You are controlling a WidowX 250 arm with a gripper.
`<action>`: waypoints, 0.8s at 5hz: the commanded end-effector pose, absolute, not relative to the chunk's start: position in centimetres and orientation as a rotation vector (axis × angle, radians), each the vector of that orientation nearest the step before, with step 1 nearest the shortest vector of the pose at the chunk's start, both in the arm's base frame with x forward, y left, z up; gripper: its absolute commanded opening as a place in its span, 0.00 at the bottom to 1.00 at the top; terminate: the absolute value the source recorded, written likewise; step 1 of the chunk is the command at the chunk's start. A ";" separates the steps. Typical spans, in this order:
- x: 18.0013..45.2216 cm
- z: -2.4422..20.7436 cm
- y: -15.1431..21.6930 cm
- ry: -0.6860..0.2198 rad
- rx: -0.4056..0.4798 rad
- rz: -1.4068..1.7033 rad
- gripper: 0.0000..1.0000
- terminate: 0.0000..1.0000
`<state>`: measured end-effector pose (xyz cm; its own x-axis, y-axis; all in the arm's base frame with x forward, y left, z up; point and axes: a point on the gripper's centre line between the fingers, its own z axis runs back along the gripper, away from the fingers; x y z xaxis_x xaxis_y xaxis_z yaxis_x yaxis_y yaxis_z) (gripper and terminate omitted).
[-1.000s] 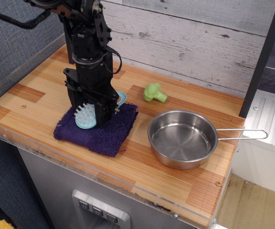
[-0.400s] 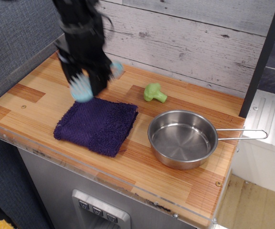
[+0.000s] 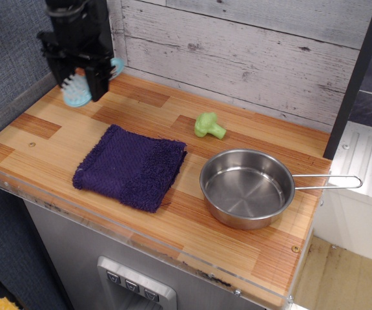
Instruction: Take the spatula from the cloth and place it on the top right side of the cloth.
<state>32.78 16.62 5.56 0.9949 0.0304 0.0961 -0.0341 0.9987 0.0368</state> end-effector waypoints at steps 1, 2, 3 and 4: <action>35.6 2.8 17.4 -0.040 0.046 0.031 0.00 0.00; 36.4 1.9 16.8 -0.028 0.032 0.021 0.00 0.00; 36.9 2.1 16.4 -0.037 0.040 -0.003 0.00 0.00; 36.7 3.3 16.6 -0.058 0.069 -0.004 1.00 0.00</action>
<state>36.27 16.32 0.92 1.0000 0.0030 -0.0029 -0.0029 0.9992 0.0390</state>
